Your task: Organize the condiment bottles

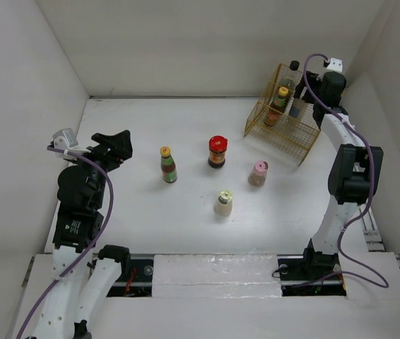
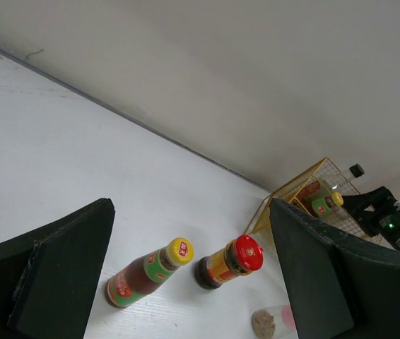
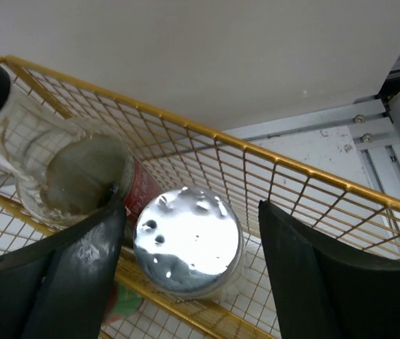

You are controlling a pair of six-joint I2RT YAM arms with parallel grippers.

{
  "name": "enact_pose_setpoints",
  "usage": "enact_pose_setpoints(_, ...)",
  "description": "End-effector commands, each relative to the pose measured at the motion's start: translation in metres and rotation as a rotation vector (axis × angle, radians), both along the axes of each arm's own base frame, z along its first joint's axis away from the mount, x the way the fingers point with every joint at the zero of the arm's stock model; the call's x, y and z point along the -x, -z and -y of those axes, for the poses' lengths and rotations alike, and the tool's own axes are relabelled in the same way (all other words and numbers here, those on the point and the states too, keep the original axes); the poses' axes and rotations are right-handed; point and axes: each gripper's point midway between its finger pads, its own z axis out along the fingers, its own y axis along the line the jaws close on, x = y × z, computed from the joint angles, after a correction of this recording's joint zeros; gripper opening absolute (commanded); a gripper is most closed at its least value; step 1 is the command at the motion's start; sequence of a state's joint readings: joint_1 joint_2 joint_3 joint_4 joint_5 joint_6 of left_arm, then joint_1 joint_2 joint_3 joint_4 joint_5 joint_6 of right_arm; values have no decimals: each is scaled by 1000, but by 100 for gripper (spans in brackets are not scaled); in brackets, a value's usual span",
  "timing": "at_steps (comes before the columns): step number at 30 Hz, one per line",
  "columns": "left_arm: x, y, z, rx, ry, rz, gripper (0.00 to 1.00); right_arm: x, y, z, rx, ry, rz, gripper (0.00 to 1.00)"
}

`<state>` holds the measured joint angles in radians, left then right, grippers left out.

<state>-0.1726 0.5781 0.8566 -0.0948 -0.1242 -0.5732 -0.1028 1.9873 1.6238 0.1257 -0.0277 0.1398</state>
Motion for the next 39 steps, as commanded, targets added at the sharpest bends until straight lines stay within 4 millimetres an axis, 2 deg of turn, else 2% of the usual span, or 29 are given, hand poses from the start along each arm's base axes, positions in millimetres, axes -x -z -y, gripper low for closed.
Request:
enact_pose_setpoints(1, 1, -9, -2, -1, -5, 44, 87, -4, -33, -12, -3, -32, 71, 82)
enact_pose_setpoints(2, 1, -9, 0, -2, 6, 44, 87, 0, -46, -12, -1, -32, 94, 89)
enact_pose_setpoints(5, 1, -9, 0, -2, 6, 44, 87, 5, -62, -15, -1, -44, 115, 95)
enact_pose_setpoints(6, 1, -9, 0, -2, 6, 44, 87, 9, -81, -15, 3, -45, 150, 95)
enact_pose_setpoints(8, 1, -9, 0, -2, 6, 44, 87, 16, -100, -14, 8, -36, 182, 95)
enact_pose_setpoints(10, 1, -9, 0, -2, 6, 44, 87, 32, -127, -13, 7, -17, 239, 94)
enact_pose_setpoints(11, 1, -9, 0, -2, 6, 44, 87, 38, -136, -16, 10, -8, 264, 94)
enact_pose_setpoints(12, 1, -9, 0, -2, 6, 44, 87, 54, -158, -26, 13, -23, 324, 90)
enact_pose_setpoints(13, 1, -9, 0, -2, 6, 44, 87, 63, -169, -32, 23, -34, 359, 89)
enact_pose_setpoints(14, 1, -9, 0, -2, 6, 44, 87, 71, -179, -45, 21, -78, 395, 89)
enact_pose_setpoints(15, 1, -9, 0, -2, 6, 44, 87, 81, -195, -68, 18, -139, 450, 89)
enact_pose_setpoints(16, 1, -9, 0, -2, 6, 44, 87, 95, -205, -83, 41, -194, 479, 80)
enact_pose_setpoints(17, 1, -9, -1, -1, -3, 44, 87, 102, -210, -108, 46, -292, 493, 76)
enact_pose_setpoints(18, -2, -4, -1, -5, -3, 25, 87, 108, -210, -141, 34, -382, 495, 75)
enact_pose_setpoints(19, -2, -4, -1, -5, -3, 25, 87, 115, -220, -162, 61, -456, 523, 65)
enact_pose_setpoints(20, -2, -4, -1, 4, -2, 25, 87, 123, -222, -185, 68, -535, 525, 63)
enact_pose_setpoints(21, -2, -4, -3, 5, -15, 24, 87, 129, -214, -215, 71, -658, 507, 63)
enact_pose_setpoints(22, -2, -4, -4, 6, -24, 24, 87, 143, -208, -255, 61, -776, 497, 65)
enact_pose_setpoints(23, -3, -4, -6, 16, -34, 24, 87, 149, -197, -280, 61, -870, 479, 74)
enact_pose_setpoints(25, -3, -2, -8, 14, -43, 14, 87, 196, -181, -351, 44, -1176, 478, 82)
enact_pose_setpoints(26, -3, 1, -9, 13, -52, 5, 87, 212, -168, -375, 55, -1289, 475, 88)
enact_pose_setpoints(28, 0, -2, -11, 15, -62, 14, 87, 239, -155, -411, 87, -1410, 489, 94)
enact_pose_setpoints(29, 0, -2, -11, 15, -62, 14, 87, 265, -140, -439, 94, -1494, 459, 97)
enact_pose_setpoints(30, 1, -6, -11, 17, -62, 23, 87, 268, -122, -452, 135, -1513, 446, 99)
enact_pose_setpoints(31, -2, -4, -11, 15, -62, 14, 87, 268, -114, -462, 158, -1510, 430, 99)
enact_pose_setpoints(32, -2, -4, -9, 14, -50, 14, 87, 271, -91, -476, 164, -1528, 380, 99)
enact_pose_setpoints(37, 1, -6, -7, 15, -36, 23, 87, 277, -47, -502, 134, -1605, 271, 99)
enact_pose_setpoints(39, 1, -9, -5, 17, -26, 35, 87, 276, -36, -509, 139, -1597, 242, 99)
